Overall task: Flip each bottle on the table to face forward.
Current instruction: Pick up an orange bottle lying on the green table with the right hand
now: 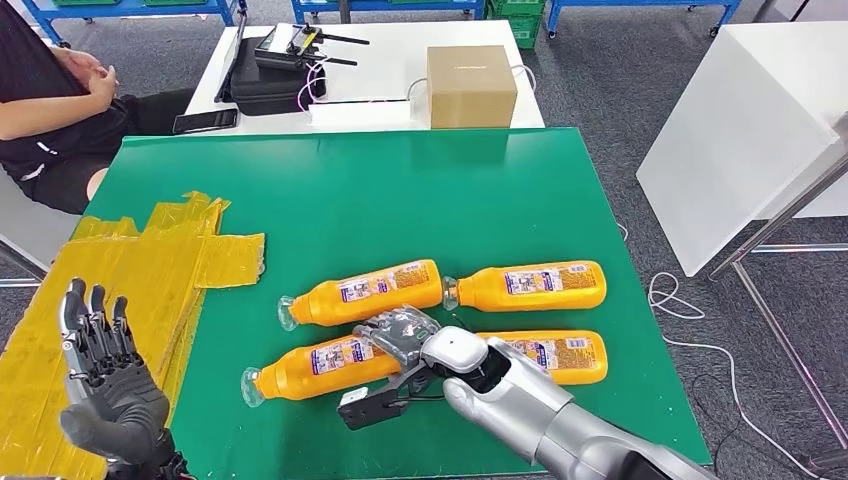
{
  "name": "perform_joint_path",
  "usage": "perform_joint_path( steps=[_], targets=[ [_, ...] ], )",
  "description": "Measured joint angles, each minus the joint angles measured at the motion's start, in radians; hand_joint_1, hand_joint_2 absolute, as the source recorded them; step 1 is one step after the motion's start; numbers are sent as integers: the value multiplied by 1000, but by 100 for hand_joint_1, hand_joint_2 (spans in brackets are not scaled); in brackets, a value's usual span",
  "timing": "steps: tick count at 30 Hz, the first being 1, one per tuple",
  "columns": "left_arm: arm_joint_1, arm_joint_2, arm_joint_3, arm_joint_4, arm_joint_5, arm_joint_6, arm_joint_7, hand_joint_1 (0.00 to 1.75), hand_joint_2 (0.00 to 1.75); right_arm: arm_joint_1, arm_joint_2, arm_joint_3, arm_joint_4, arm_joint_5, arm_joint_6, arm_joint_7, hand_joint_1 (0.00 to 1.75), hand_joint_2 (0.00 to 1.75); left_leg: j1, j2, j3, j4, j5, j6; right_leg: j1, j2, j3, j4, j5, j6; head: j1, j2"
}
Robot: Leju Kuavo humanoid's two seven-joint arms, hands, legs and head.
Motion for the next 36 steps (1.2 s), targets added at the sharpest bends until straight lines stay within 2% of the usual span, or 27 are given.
perform_joint_path(
  steps=[4, 6, 10, 13, 17, 21, 26, 36],
  targets=[
    [-11, -5, 6, 12, 8, -11, 0, 0, 0, -23, 10, 17, 30, -23, 11, -2, 175, 175, 0, 0, 3, 0, 0, 0, 0, 0, 3, 0, 0, 0, 0, 0],
    [-19, -11, 12, 26, 28, -28, 0, 0, 0, -28, 17, 18, 47, -62, -14, 1, 175, 175, 0, 0, 4, 0, 0, 0, 0, 0, 4, 0, 0, 0, 0, 0],
    [-38, -47, 58, 102, 128, -92, 3, 0, 0, 9, 34, -30, 67, -207, -173, -3, 175, 175, 0, 0, 5, 0, 0, 0, 0, 0, 6, 0, 0, 0, 0, 0],
    [-45, -67, 92, 142, 158, -115, 4, 0, 0, 50, 41, -79, 60, -253, -235, -11, 175, 175, 0, 0, 4, 0, 0, 0, 0, 0, 5, 0, 0, 0, 0, 0],
    [-48, -84, 125, 175, 204, -137, 13, 0, 175, 108, 39, -133, 17, -308, -299, -74, 175, 175, 0, 0, 4, 0, 0, 0, 1, 0, 4, 0, 0, 0, 0, 0],
    [-28, -93, 159, 192, 319, -131, 10, 0, 175, 247, 22, -216, -138, -363, -384, -191, 175, 175, 0, 0, 0, 0, 0, 0, 1, 0, 0, 0, 0, 0, 0, 0],
    [-6, -98, 179, 196, 404, -78, 1, 0, 175, 382, 14, -288, -296, -394, -417, -254, 175, 175, 0, 0, -5, 0, -1, 0, 0, 0, -4, 0, 0, 0, 0, 0],
    [5, -101, 186, 196, 424, -66, 2, 0, 175, 441, 14, -340, -386, -406, -422, -270, 175, 175, 0, 0, -5, 0, -1, 0, 0, 0, -4, 0, 0, 0, 0, 0]
  ],
)
